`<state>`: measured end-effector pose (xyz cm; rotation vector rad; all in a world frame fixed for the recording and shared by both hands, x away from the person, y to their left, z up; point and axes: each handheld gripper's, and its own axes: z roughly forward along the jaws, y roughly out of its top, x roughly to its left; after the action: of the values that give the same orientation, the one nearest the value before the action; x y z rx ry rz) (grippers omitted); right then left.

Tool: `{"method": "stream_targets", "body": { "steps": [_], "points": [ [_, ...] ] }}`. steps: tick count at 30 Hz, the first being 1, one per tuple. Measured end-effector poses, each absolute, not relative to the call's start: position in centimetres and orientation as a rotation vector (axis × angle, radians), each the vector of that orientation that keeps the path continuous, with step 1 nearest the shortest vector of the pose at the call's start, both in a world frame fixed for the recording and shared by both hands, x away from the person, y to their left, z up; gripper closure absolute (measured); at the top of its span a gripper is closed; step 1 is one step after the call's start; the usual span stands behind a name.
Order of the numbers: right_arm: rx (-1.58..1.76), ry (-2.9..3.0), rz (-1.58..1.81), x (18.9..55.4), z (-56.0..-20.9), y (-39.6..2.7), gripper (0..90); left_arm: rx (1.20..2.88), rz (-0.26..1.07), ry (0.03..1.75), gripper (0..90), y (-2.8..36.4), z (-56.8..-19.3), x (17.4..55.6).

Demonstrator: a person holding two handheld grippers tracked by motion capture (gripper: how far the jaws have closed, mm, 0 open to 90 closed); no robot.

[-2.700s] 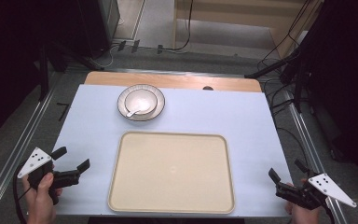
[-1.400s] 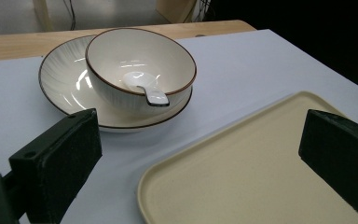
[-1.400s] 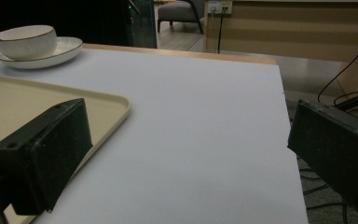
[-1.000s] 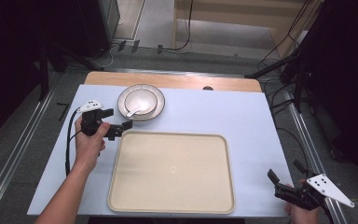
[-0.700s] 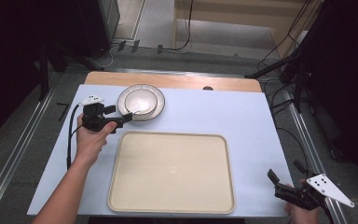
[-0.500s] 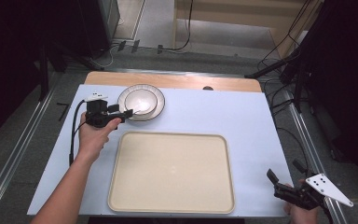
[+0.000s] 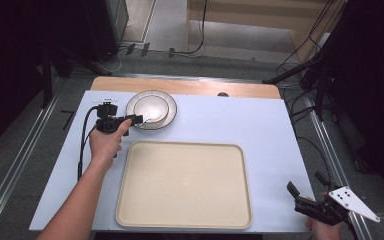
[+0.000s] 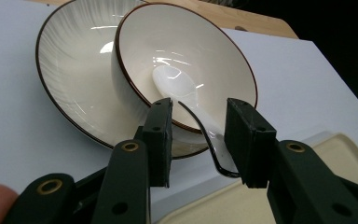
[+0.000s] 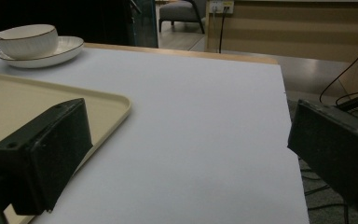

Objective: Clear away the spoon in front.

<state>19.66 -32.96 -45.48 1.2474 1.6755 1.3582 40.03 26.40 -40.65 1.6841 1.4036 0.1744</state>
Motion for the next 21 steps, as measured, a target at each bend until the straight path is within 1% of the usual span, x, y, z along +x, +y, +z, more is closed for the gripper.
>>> {"method": "stream_targets", "body": {
  "steps": [7,15,16,21],
  "points": [
    [1.241,1.683,1.355,19.70,-45.47,-32.81,0.0,1.670,0.125,1.423,63.4,26.40,-40.69,40.15],
    [1.242,1.679,1.356,19.63,-45.47,-32.90,0.0,1.670,0.080,1.418,68.7,26.27,-40.66,40.34],
    [1.243,1.680,1.355,19.64,-45.47,-32.88,0.0,1.667,0.066,1.414,68.6,26.24,-40.53,40.42],
    [1.242,1.680,1.355,19.65,-45.48,-32.89,0.0,1.692,0.079,1.409,67.5,25.95,-40.23,40.58]
  ]
}}
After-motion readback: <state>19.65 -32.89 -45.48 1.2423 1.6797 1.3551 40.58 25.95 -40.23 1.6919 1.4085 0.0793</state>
